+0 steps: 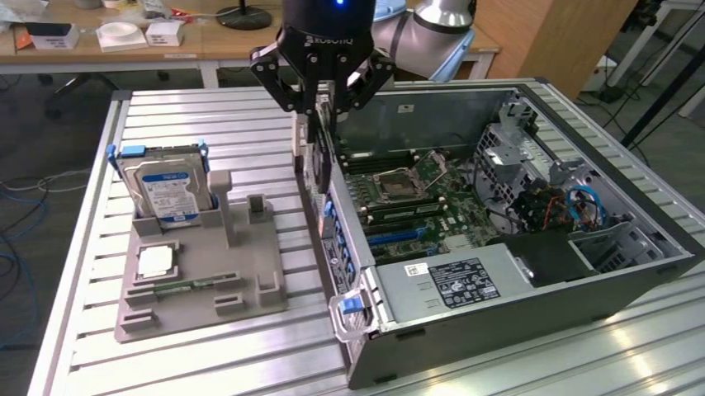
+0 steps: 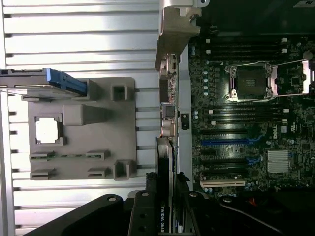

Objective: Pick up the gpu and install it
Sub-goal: 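Pick up the gpu and move the gpu toward the slot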

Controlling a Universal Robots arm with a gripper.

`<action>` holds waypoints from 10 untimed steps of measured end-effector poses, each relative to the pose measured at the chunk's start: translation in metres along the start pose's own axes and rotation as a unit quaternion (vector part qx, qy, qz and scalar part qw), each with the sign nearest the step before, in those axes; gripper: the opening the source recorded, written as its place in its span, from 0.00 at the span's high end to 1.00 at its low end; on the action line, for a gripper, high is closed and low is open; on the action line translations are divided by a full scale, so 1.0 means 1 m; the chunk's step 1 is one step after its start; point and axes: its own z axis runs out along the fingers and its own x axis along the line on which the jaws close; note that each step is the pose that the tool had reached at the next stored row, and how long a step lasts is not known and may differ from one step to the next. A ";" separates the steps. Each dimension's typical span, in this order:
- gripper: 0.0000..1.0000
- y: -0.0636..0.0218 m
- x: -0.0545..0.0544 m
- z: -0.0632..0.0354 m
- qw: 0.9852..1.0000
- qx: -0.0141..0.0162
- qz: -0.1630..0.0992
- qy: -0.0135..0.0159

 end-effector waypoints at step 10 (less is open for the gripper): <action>0.74 0.0005 -0.010 0.0001 1.000 0.000 0.000 0.000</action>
